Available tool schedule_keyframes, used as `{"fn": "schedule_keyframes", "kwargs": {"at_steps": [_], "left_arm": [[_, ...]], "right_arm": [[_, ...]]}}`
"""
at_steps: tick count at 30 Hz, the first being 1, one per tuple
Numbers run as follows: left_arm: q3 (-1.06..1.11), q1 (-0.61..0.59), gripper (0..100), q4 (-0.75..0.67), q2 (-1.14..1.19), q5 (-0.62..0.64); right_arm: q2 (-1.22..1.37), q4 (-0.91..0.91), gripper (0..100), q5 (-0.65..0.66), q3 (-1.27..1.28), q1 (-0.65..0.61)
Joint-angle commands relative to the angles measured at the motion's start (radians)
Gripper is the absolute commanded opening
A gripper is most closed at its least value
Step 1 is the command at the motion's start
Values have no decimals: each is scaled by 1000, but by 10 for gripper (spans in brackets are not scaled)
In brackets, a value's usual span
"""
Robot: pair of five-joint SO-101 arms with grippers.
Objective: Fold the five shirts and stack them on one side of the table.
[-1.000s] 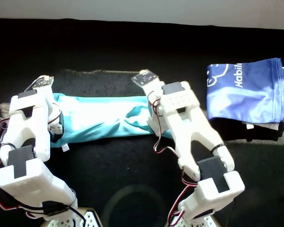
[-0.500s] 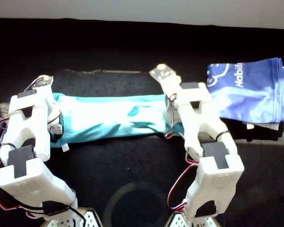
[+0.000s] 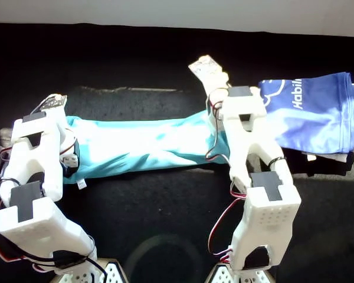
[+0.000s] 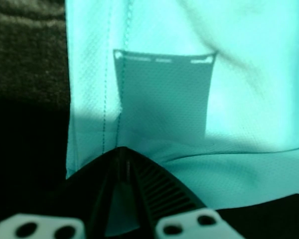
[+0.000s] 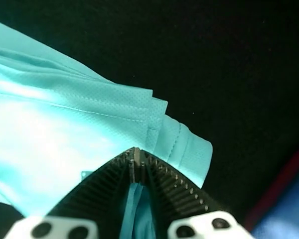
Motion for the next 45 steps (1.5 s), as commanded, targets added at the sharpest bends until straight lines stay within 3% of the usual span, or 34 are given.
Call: {"fn": "schedule_keyframes", "kwargs": {"at_steps": [1,8,12,19,31,37,45], "left_arm": [[-2,10,9,-29,10,3],[-13,1,9,-12,-16,5],[-77,-10,9,121,-134,15],[-136,-157,9,207,-298,49],[-145,-377,9,199,-189,48],[-143,-377,9,199,-176,46],[-143,-325,9,176,-176,48]], "right_arm": [[-131,91,9,3,-84,-42],[-249,125,9,-236,-88,-222],[-180,124,9,-324,-97,-338],[-73,28,9,-420,-101,-470],[101,-56,9,-428,-97,-561],[84,110,9,-425,-97,-561],[2,128,9,-423,-91,-562]]}}
